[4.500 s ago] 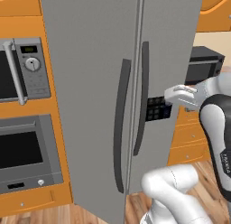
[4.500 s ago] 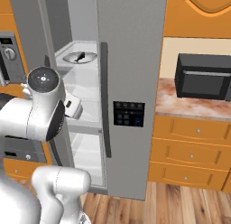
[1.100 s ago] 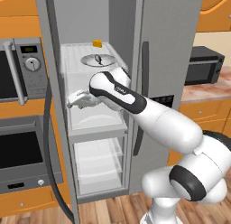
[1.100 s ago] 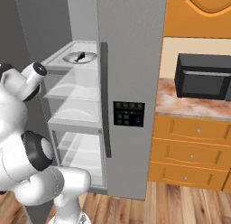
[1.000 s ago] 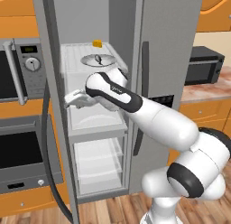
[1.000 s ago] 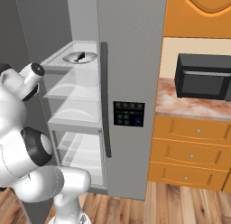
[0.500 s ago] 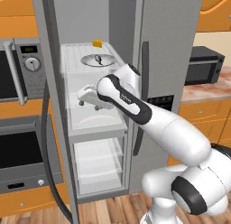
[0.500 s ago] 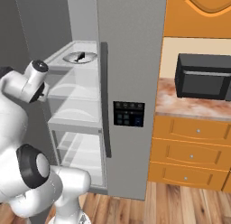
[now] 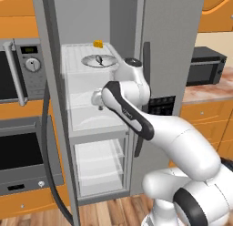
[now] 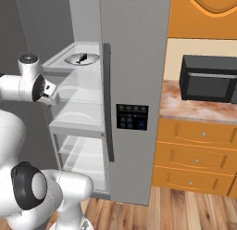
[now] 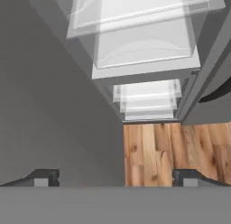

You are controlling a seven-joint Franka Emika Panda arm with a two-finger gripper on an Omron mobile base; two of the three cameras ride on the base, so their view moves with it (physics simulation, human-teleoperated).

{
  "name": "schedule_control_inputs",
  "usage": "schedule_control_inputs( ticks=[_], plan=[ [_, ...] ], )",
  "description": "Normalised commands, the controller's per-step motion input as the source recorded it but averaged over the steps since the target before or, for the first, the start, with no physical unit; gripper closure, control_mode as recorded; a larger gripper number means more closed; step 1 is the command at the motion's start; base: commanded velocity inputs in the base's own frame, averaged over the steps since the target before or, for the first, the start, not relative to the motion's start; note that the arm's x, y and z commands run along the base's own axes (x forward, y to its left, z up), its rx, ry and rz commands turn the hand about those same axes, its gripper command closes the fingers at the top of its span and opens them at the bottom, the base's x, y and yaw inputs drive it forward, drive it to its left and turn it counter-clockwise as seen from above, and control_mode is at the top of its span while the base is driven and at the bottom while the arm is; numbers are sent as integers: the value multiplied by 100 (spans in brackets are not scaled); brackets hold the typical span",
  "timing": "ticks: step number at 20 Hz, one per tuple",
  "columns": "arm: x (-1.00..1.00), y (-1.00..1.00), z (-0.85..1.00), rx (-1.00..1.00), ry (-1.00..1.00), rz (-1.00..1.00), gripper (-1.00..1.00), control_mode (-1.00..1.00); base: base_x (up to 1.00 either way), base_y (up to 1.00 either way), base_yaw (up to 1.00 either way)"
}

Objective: Retrieve the fish from the fridge and place it on the saucepan with marinade on the stove.

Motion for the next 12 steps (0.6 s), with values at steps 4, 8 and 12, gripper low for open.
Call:
schedule_control_inputs(
  ticks=[4,8,12],
  plan=[
    [-10,-56,0,-23,-19,-1,-100,-100,0,0,0],
    [0,-46,-1,-6,-12,0,-100,-100,0,0,0],
    [0,0,0,0,0,0,-100,-100,0,0,0]
  ],
)
